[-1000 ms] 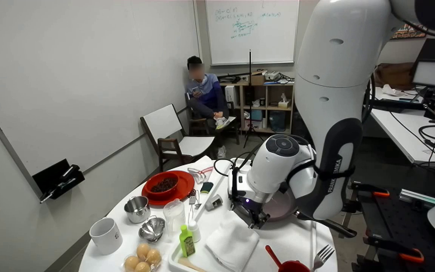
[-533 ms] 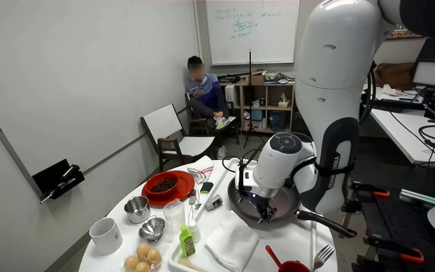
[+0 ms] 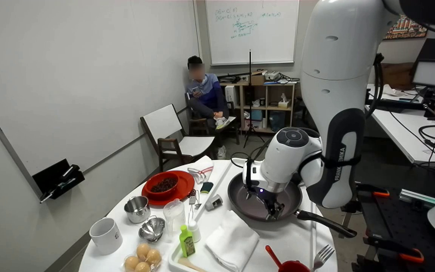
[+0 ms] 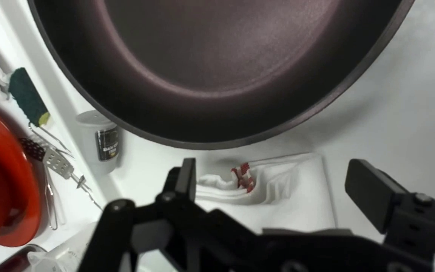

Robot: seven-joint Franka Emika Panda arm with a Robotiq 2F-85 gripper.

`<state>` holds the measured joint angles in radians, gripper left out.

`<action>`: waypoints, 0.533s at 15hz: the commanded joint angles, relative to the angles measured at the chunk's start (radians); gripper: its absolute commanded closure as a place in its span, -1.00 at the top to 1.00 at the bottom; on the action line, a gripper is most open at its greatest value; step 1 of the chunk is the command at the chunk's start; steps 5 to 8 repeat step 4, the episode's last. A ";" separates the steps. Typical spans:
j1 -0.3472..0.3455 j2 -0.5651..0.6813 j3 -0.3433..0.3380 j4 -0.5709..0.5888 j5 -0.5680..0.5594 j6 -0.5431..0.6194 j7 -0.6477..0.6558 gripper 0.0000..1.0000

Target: Use the cloth to wipe the frying pan.

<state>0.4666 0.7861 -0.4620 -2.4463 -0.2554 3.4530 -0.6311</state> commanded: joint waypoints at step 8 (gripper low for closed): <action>-0.005 -0.009 0.005 -0.004 0.008 -0.003 -0.010 1.00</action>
